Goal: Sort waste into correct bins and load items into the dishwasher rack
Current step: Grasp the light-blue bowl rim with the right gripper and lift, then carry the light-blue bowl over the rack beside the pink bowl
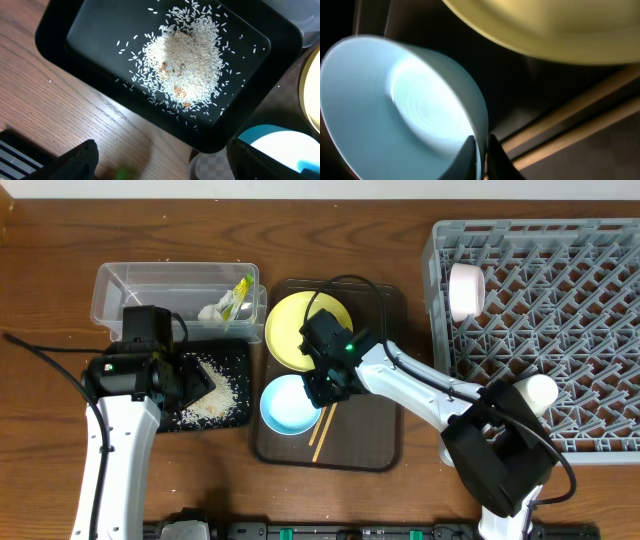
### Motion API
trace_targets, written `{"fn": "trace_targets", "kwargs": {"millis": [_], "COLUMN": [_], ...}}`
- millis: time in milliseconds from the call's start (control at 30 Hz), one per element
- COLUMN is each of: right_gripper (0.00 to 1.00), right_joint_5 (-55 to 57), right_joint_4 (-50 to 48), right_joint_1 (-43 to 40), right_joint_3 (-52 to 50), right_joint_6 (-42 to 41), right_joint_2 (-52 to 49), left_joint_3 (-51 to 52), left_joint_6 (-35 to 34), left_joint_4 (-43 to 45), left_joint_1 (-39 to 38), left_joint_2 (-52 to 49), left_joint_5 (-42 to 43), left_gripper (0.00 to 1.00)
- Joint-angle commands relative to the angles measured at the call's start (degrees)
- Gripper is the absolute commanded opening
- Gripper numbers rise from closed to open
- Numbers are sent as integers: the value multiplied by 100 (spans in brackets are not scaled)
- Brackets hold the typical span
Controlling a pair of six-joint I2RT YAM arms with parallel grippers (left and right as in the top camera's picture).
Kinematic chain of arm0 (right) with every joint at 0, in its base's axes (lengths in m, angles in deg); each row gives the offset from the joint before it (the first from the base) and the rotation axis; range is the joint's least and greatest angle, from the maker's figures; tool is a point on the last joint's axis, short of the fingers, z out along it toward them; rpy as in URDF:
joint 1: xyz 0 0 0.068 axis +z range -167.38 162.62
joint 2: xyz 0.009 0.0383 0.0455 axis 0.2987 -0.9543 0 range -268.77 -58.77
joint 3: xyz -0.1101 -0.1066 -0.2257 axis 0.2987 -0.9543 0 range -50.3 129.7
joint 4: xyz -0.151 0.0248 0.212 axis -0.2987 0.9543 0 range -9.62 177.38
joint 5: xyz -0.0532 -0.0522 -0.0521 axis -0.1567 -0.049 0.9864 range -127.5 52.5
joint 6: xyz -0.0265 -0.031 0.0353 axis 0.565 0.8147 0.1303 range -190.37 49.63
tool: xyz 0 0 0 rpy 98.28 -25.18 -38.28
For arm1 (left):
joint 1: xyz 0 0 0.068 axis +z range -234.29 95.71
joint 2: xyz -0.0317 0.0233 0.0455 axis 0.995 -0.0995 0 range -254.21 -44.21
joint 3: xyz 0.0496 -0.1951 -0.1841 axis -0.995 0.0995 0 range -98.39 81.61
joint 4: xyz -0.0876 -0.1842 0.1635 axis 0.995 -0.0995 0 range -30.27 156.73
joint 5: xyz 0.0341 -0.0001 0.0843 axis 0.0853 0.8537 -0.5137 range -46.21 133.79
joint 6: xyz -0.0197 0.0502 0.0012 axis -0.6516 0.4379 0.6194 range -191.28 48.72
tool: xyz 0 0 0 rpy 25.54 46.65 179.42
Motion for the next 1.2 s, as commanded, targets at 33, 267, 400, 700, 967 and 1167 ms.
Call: {"fn": "trace_targets", "kwargs": {"millis": [33,267,400,700,967,1167], "right_gripper": [1,1,1,1,1,1], "right_joint_5": [63,391,1003,4360,6052,6240], "right_joint_4": [-4,133,297,-505,-2059,-2983], "right_joint_1": [-44,-474,-960,-2267,-3239,-3943], "right_joint_3": [-17,-17,-17,-17,-17,-17], "right_joint_6": [-96,55,157,848,2262,3383], "right_joint_2": [157,1001,1834,3073,2826,2218], "left_joint_3": [-37,-37,-37,-37,-37,-37], "left_joint_6": [-74,-74,-74,-74,-74,-74], "left_joint_4": [-42,-39,-39,-33,-33,-33], "left_joint_1": [28,28,28,28,28,28], "left_joint_2": [20,20,20,20,20,20], "left_joint_5": [-26,-26,-26,-28,-26,-28], "left_gripper": [85,85,85,85,85,85]}}
